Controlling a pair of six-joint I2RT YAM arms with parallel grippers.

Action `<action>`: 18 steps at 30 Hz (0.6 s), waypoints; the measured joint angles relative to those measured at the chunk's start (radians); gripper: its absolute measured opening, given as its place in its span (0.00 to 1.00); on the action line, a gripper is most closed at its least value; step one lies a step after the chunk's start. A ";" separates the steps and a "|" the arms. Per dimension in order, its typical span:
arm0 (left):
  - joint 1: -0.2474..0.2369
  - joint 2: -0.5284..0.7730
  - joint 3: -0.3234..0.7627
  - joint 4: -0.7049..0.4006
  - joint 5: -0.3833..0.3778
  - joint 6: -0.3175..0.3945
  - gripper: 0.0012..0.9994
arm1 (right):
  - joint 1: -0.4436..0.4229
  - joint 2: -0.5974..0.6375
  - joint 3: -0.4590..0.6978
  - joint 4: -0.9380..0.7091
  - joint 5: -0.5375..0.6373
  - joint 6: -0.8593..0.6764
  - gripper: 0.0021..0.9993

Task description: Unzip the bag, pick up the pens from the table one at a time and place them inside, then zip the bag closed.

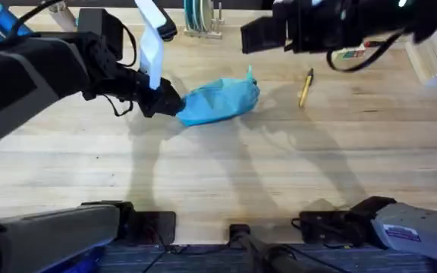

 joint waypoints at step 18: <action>0.000 0.000 0.000 0.000 0.000 0.000 0.04 | -0.024 0.197 0.188 -0.130 0.002 0.010 1.00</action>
